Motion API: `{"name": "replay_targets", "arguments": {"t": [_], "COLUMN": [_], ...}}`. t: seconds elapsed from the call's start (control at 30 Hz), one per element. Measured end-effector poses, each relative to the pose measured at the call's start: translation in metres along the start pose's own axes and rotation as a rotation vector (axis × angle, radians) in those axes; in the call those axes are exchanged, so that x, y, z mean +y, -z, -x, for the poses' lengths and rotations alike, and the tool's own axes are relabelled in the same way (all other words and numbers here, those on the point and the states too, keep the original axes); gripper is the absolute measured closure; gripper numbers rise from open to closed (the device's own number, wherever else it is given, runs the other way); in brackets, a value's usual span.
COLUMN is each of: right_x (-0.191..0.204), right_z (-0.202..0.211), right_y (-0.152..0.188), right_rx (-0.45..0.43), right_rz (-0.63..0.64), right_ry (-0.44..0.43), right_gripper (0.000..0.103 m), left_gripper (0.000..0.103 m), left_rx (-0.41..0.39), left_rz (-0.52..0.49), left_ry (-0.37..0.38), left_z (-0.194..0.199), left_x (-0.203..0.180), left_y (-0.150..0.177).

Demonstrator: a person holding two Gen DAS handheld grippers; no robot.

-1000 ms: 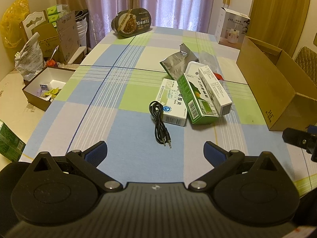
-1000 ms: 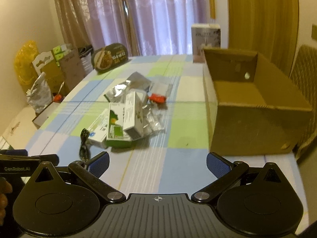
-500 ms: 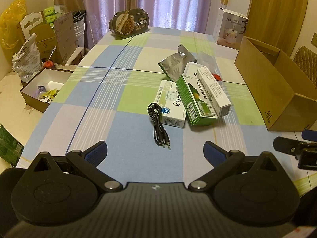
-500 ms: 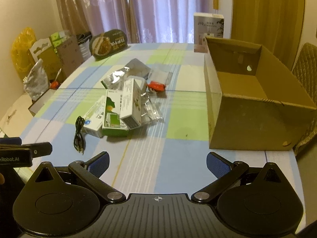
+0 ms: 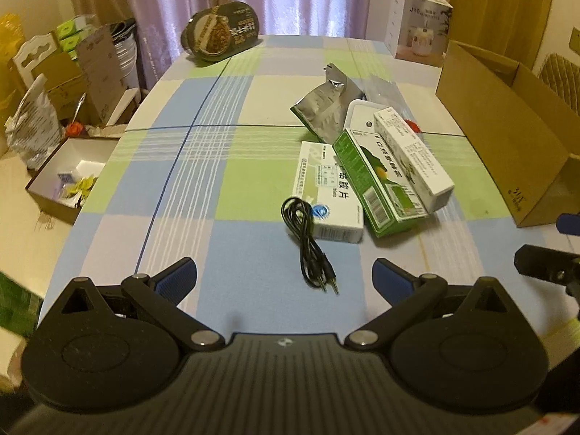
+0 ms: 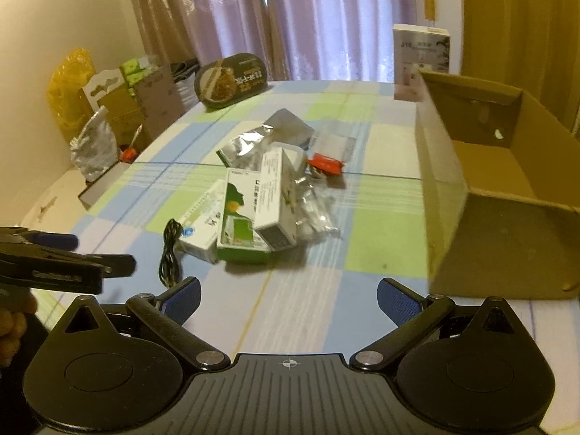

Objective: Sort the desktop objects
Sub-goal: 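Lower left tool to the black cable while right tool reaches the long white box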

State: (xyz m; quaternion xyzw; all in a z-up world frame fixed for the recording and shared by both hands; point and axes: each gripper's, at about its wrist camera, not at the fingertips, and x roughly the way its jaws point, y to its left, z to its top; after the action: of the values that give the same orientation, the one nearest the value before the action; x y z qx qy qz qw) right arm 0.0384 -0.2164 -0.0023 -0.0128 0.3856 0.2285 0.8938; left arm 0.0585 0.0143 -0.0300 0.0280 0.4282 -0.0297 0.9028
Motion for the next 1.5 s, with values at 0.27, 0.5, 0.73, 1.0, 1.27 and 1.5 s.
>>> {"name": "replay_targets", "arguments": {"t": [0.27,0.5,0.73,1.0,1.27,1.5], "right_x": [0.003,0.002,-0.002,-0.003,0.003,0.013], "right_z": [-0.023,-0.044,-0.055,-0.064,-0.083,-0.109], "right_y": [-0.017,-0.025,-0.028,-0.034,-0.047,-0.051], "right_rx": [-0.037,-0.027,-0.030,-0.040,-0.025,0.010], "right_rz": [0.024,0.016,0.012,0.006,0.017,0.089], "right_ry": [0.013,-0.010,-0.025,-0.035,-0.039,-0.008], "right_gripper": [0.002,0.028,0.029,0.029,0.052,0.059], "left_gripper": [0.018,0.040,0.072,0.092,0.092,0.092], "left_rx": [0.031,0.055,0.059,0.052,0.006,-0.006], "left_rz": [-0.008,0.035,0.061,0.072,0.077,0.090], "left_ry": [0.040,0.083,0.117,0.128,0.139,0.146], "left_z": [-0.040,-0.064,-0.080,-0.073,-0.060,-0.059], "left_x": [0.005,0.011,0.008,0.010,0.011,0.014], "left_y": [-0.008,-0.009,-0.012,-0.010,-0.014,-0.019]}}
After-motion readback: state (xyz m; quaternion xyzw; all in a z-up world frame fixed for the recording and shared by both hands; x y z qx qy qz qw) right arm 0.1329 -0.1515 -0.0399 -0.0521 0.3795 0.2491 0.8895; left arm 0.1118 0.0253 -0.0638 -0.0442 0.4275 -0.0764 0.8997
